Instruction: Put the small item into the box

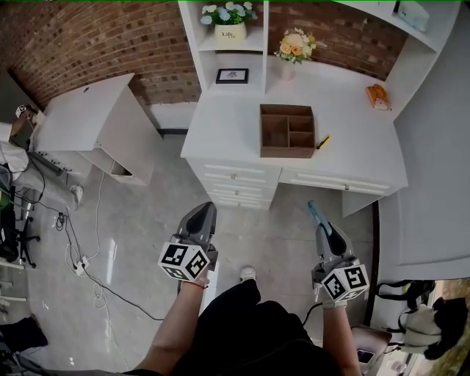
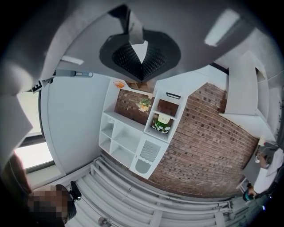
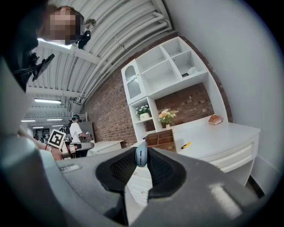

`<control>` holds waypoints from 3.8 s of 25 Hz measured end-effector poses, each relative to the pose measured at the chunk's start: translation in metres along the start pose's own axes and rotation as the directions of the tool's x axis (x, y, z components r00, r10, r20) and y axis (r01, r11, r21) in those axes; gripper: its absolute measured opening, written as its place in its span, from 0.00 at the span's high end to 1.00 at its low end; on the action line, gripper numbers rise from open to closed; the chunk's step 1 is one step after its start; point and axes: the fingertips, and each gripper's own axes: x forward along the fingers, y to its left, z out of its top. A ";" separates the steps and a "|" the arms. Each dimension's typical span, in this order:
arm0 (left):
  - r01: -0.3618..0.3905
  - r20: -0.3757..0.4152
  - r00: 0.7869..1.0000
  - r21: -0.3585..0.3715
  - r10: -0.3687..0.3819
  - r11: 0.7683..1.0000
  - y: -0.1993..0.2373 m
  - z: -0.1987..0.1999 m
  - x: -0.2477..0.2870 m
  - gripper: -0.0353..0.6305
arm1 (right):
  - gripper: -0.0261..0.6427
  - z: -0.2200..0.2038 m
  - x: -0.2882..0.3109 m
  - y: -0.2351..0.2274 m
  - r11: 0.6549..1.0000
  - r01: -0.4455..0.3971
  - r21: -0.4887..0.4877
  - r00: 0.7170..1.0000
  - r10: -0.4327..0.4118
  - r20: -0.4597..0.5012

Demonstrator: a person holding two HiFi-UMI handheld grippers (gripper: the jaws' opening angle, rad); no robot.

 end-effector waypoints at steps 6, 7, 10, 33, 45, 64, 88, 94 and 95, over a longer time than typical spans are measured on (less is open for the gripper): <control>0.018 -0.005 1.000 -0.003 -0.018 1.000 0.014 -0.001 0.030 0.94 | 0.86 0.000 0.026 -0.014 1.000 0.024 0.002 1.000 -0.024 -0.002; 0.020 -0.006 1.000 -0.002 -0.020 1.000 0.016 0.000 0.033 0.94 | 0.86 0.001 0.030 -0.015 1.000 0.028 0.003 1.000 -0.028 -0.002; 0.020 -0.009 1.000 -0.004 -0.020 1.000 0.024 0.001 0.041 0.94 | 0.86 0.003 0.040 -0.017 0.999 0.031 0.007 1.000 -0.031 -0.004; 0.007 -0.012 1.000 -0.016 -0.008 1.000 0.033 0.009 0.135 0.94 | 0.86 0.018 0.120 -0.074 1.000 -0.014 0.002 0.999 0.014 -0.039; -0.032 -0.019 0.999 -0.040 0.031 0.999 0.051 0.003 0.191 0.94 | 0.86 0.024 0.175 -0.116 1.000 -0.031 -0.007 0.996 0.030 -0.085; -0.124 -0.014 0.992 -0.050 0.124 0.991 0.073 0.009 0.247 0.94 | 0.86 0.033 0.260 -0.147 0.983 -0.154 -0.096 0.974 0.134 -0.181; -0.123 -0.019 0.992 -0.050 0.122 0.991 0.097 0.033 0.280 0.94 | 0.86 0.016 0.309 -0.146 0.959 -0.222 -0.175 0.879 0.120 -0.462; -0.115 -0.017 0.993 -0.052 0.114 0.992 0.102 0.036 0.287 0.94 | 0.86 0.014 0.317 -0.146 0.962 -0.213 -0.174 0.870 0.105 -0.482; -0.115 -0.017 0.993 -0.053 0.114 0.992 0.103 0.037 0.287 0.94 | 0.86 0.013 0.318 -0.146 0.962 -0.211 -0.176 0.869 0.102 -0.485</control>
